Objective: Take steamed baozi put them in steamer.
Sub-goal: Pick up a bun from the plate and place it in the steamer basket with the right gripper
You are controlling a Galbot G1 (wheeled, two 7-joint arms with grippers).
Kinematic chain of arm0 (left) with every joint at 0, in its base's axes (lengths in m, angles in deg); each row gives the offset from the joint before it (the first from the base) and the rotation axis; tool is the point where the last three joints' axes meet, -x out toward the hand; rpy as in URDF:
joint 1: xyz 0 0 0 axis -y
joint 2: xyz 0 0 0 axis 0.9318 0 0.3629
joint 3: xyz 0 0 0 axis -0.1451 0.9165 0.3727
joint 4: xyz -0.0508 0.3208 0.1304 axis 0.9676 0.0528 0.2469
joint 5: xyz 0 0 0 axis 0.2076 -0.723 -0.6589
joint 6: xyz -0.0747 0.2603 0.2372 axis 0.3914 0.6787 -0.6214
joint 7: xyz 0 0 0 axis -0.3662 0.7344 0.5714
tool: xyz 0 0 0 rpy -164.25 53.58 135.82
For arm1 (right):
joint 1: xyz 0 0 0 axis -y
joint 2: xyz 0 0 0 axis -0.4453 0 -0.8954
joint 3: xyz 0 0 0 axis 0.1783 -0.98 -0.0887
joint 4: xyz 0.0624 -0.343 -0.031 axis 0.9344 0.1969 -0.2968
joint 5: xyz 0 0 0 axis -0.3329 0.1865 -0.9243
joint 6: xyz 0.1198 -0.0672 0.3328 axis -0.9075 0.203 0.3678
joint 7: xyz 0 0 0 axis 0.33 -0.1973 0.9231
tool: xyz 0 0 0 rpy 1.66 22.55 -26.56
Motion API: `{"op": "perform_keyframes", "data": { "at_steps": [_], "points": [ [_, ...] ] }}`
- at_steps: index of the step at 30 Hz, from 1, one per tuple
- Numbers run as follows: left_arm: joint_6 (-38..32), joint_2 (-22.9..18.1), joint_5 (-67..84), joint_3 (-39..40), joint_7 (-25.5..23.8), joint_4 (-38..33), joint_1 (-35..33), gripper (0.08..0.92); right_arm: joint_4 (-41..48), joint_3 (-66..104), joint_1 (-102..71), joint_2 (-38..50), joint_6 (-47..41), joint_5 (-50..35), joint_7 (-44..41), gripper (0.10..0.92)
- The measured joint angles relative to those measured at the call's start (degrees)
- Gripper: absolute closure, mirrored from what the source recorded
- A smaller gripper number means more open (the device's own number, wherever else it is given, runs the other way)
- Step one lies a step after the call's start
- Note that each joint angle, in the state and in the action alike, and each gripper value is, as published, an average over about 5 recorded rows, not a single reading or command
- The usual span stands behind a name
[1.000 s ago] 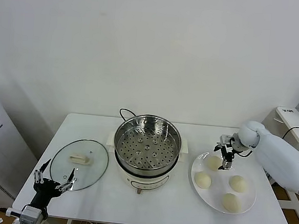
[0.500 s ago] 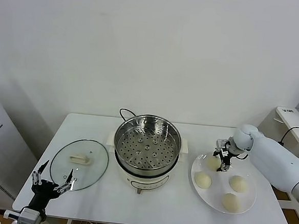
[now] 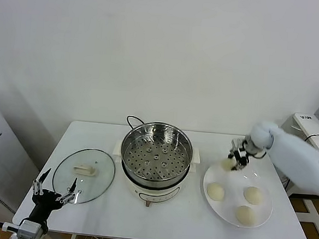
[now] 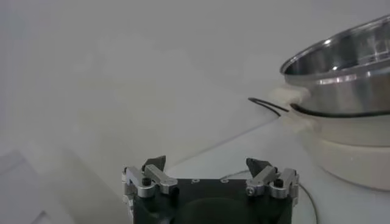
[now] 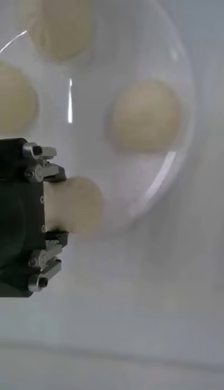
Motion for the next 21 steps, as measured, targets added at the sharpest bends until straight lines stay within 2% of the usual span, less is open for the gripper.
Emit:
{"op": "perform_keyframes", "data": {
  "at_steps": [5,9,14,21],
  "points": [
    [0.2,0.2,0.2,0.0,0.1,-0.2,0.6,0.177,-1.5,-7.2,11.0,-4.3,3.8,-6.4,-1.1,0.536],
    [0.2,0.0,0.4,0.0,0.1,-0.3,0.7,0.177,-3.5,-10.2,15.8,-8.3,7.3,-7.7,-1.5,0.546],
    [0.3,-0.1,0.4,-0.1,0.1,-0.6,0.6,0.177,-5.7,-10.3,16.3,-13.8,12.2,-3.7,-1.9,0.550],
    [0.4,-0.1,0.4,-0.1,0.1,-1.0,0.6,0.177,-5.0,-6.5,11.4,-21.0,19.9,6.8,-1.7,0.542]
  ]
}}
